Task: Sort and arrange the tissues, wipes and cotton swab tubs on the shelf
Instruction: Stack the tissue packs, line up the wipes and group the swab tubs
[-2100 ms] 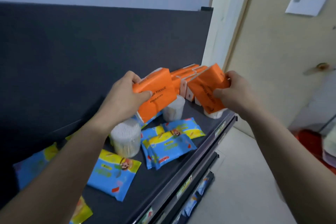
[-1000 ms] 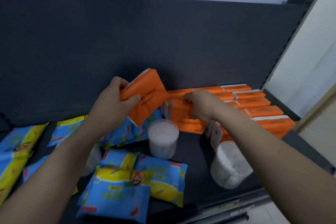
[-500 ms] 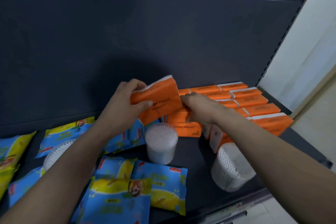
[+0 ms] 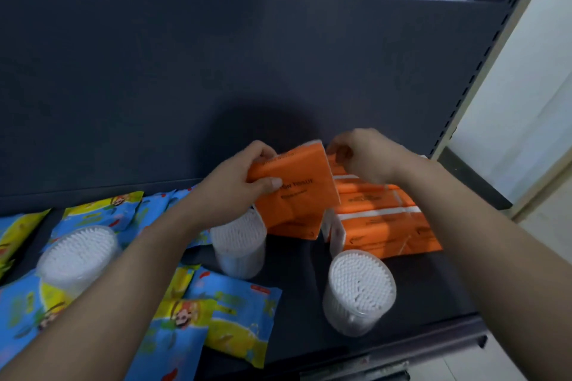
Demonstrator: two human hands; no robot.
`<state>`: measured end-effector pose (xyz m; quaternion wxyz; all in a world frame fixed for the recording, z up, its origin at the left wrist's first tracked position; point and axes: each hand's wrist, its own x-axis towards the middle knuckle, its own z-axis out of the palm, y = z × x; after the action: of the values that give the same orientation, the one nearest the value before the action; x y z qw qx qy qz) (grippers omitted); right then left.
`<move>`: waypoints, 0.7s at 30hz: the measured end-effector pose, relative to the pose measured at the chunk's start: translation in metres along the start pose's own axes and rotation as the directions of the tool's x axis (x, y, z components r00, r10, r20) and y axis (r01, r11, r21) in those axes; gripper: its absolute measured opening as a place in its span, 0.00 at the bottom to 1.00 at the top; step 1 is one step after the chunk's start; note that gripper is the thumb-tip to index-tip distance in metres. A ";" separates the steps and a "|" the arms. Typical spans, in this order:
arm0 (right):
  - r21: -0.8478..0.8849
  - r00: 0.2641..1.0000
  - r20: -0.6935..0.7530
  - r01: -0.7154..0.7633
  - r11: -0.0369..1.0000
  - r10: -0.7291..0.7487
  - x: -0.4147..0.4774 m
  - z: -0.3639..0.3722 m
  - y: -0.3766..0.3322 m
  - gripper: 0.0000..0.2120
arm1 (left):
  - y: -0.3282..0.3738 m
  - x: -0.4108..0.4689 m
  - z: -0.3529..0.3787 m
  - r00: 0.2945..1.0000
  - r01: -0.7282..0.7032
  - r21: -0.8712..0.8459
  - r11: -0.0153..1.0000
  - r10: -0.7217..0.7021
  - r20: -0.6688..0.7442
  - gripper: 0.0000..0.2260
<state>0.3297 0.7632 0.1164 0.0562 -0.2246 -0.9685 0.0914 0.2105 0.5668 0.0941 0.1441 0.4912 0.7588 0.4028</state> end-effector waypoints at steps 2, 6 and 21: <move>0.001 0.999 -0.034 0.006 1.000 -0.006 0.000 -0.001 0.002 0.19 | 0.002 -0.001 0.007 0.997 0.013 0.069 0.998 -0.019 0.076 0.11; 0.053 0.998 -0.029 0.050 0.997 -0.049 -0.004 0.004 -0.001 0.18 | 0.001 -0.001 0.021 0.981 0.058 0.190 0.980 -0.092 0.174 0.12; 0.111 0.995 0.036 0.094 0.989 -0.098 -0.017 0.007 0.004 0.13 | -0.015 0.001 0.044 0.973 0.052 0.645 0.762 -0.184 0.139 0.16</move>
<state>0.3459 0.7584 0.1077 0.0529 -0.1724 -0.9727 0.1458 0.2275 0.5855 0.0551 0.0676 0.4988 0.8619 0.0620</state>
